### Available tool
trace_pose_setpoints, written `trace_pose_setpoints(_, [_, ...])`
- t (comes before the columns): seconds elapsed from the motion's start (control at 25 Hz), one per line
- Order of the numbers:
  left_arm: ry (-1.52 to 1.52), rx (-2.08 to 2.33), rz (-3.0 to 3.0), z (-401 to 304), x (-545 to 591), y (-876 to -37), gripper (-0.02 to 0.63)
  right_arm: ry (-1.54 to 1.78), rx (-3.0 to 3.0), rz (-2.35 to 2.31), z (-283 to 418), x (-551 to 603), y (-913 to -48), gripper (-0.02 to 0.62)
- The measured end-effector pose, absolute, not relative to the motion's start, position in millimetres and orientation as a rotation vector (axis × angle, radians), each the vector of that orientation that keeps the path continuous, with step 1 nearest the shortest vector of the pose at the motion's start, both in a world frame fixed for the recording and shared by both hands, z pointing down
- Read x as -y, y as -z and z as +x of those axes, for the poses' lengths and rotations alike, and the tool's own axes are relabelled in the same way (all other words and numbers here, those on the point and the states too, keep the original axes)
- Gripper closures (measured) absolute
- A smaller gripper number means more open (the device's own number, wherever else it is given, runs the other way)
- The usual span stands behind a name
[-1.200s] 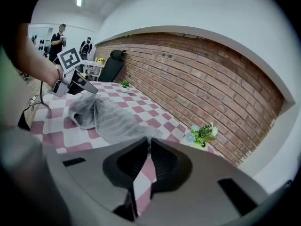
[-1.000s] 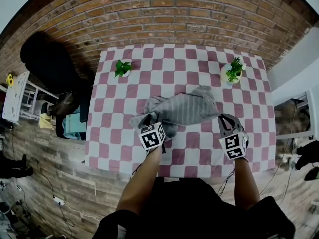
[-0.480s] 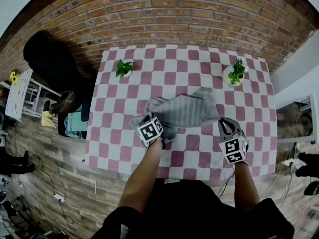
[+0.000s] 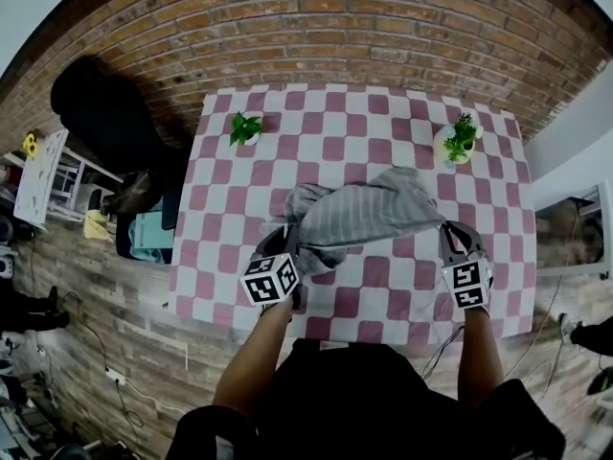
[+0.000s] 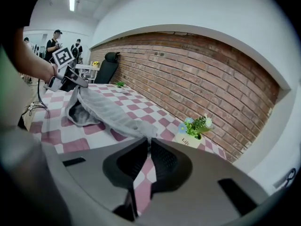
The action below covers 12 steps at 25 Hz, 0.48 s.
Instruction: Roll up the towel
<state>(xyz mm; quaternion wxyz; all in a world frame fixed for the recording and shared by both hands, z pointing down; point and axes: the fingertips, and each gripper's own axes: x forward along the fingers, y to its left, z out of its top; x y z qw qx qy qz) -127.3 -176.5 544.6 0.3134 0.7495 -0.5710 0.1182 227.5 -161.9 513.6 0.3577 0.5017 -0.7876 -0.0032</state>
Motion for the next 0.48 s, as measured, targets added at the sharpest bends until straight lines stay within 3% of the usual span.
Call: trace_pose_setpoints(0.48, [-0.405, 1.554, 2.246, -171.1, 147.5, -479.7, 0.592, 0.007, 1.967, 1.431, 256.4, 163.0, -489.4, 0.571])
